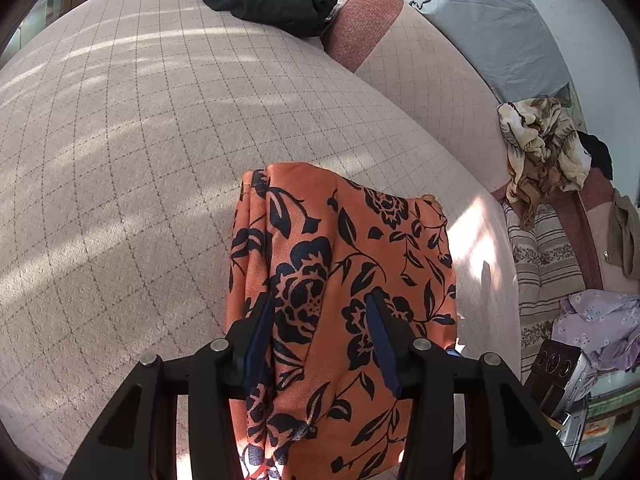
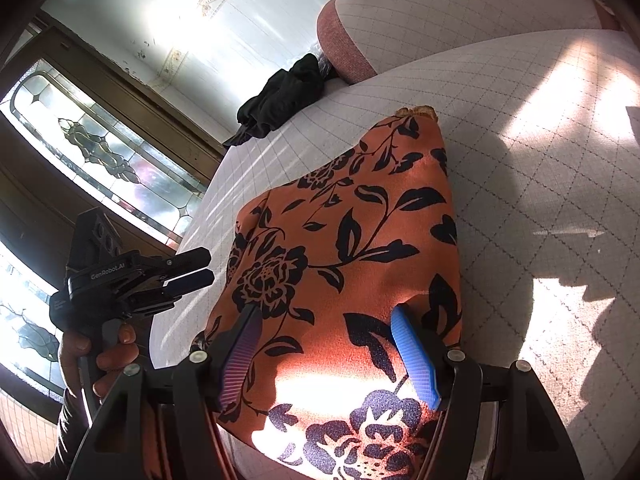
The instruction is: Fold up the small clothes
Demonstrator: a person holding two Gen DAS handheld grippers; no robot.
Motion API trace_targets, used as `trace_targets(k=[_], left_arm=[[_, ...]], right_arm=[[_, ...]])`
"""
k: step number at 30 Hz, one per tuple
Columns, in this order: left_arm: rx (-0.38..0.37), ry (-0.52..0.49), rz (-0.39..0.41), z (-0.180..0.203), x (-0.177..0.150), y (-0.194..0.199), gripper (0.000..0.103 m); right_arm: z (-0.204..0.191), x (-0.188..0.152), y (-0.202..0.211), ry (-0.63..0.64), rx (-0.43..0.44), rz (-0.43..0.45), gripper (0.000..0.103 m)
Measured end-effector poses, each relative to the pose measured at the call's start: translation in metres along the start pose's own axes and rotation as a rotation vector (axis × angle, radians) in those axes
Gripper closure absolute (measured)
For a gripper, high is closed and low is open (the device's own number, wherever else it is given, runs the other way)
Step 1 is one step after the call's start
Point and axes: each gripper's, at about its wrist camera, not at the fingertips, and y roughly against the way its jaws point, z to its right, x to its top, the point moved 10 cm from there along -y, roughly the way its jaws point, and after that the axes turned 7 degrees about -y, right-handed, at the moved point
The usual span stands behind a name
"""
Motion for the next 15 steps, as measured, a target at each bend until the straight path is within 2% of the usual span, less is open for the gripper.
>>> trace_targets(k=[10,12,13,15], left_arm=[[0.001,0.024,-0.047,-0.007,-0.013,-0.019,0.056],[0.003,0.025,-0.057,-0.008,-0.013,-0.022,0.070],[0.005,0.019,-0.060,-0.008,-0.013,-0.023,0.081],[0.011,0.010,-0.054,-0.008,-0.013,-0.023,0.090]], right_arm=[[0.000,0.000,0.000,-0.002,0.003,-0.002,0.032],[0.000,0.000,-0.001,0.000,0.001,-0.001,0.032],[0.000,0.001,-0.001,0.001,0.001,-0.002,0.032],[0.000,0.001,-0.001,-0.001,0.002,-0.002,0.032]])
